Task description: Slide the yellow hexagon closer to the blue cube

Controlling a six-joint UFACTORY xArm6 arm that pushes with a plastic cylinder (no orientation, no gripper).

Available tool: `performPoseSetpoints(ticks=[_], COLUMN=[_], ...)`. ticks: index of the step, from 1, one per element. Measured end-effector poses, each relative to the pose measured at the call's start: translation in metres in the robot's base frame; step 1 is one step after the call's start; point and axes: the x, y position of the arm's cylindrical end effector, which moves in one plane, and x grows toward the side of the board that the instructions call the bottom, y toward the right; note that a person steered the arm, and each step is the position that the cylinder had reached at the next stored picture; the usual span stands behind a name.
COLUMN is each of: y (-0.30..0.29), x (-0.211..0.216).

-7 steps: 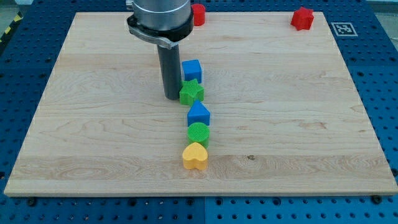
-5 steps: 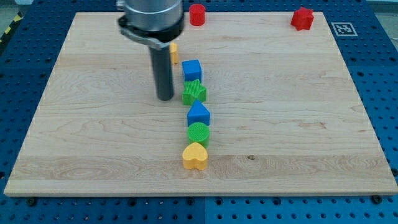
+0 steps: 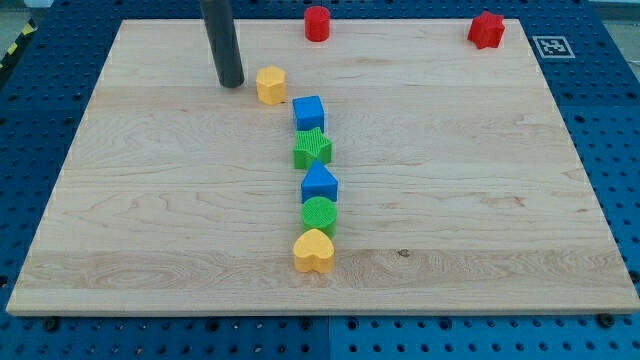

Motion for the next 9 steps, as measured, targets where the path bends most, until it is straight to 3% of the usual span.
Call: performPoseSetpoints(ticks=[1,8,9], y=[0.013,0.06,0.044], x=[-0.01,0.03,0.025])
